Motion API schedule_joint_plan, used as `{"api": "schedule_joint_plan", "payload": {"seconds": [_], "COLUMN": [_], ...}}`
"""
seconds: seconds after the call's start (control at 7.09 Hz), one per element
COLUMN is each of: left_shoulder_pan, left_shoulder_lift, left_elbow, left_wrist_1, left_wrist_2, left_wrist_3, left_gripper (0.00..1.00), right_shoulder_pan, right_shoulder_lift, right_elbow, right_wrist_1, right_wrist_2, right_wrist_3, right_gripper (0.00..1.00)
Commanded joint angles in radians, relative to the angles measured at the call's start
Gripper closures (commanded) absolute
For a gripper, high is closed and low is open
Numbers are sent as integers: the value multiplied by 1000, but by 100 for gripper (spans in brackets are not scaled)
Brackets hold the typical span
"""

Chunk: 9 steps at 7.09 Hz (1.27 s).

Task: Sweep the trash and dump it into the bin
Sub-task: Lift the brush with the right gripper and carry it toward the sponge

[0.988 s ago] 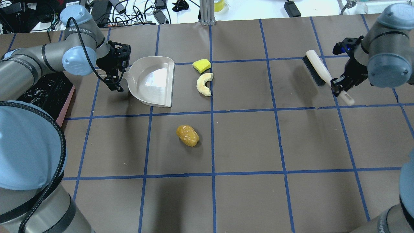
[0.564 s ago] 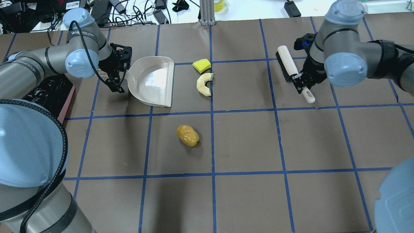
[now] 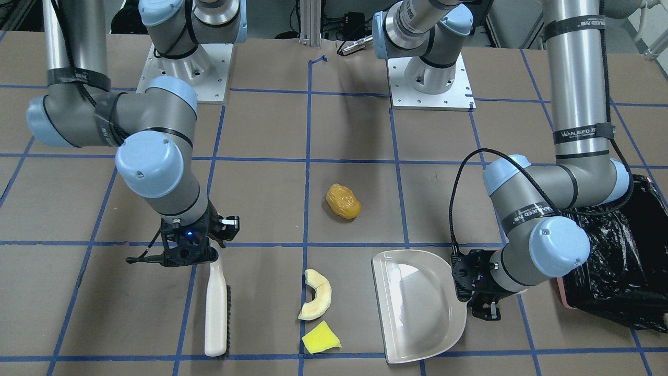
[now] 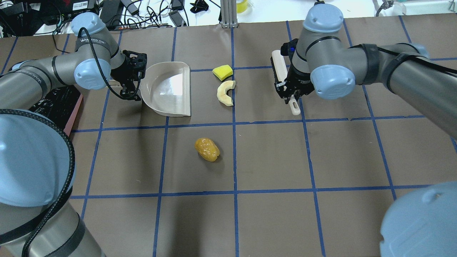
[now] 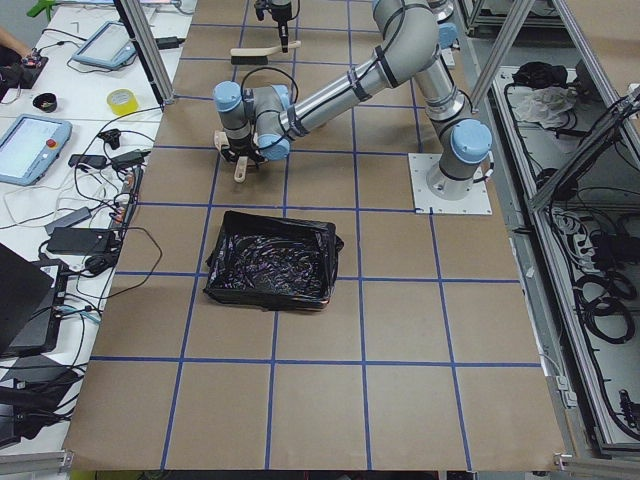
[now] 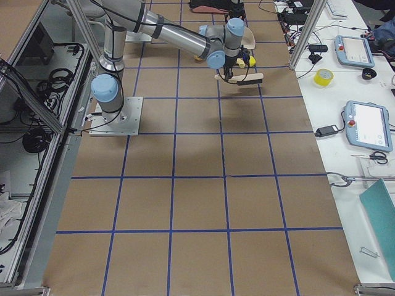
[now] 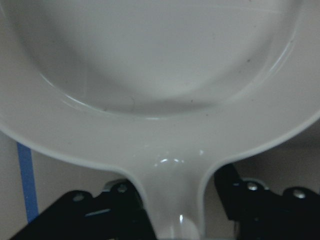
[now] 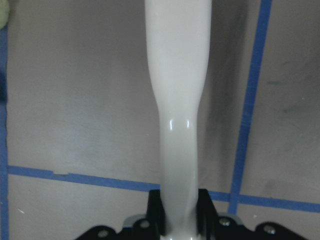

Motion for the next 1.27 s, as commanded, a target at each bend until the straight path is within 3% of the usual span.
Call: {"api": "schedule_joint_plan", "payload": {"seconds": [0.0, 0.85, 1.13], "left_shoulder_pan": [0, -3, -3], "left_shoulder_lift": [4, 8, 10], "left_elbow": [-1, -16, -16], "left_wrist_1": [2, 4, 2], "left_wrist_2": [5, -3, -3], "left_wrist_3": [3, -6, -6], "left_gripper": [95, 100, 100], "right_shoulder_pan": [103, 243, 319], "right_shoulder_lift": [86, 158, 223], "right_elbow": [-95, -139, -226], "right_wrist_1": [-8, -44, -43], "right_wrist_2": [-1, -7, -6], "right_wrist_3": [150, 385, 512], "right_gripper": [100, 100, 100]}}
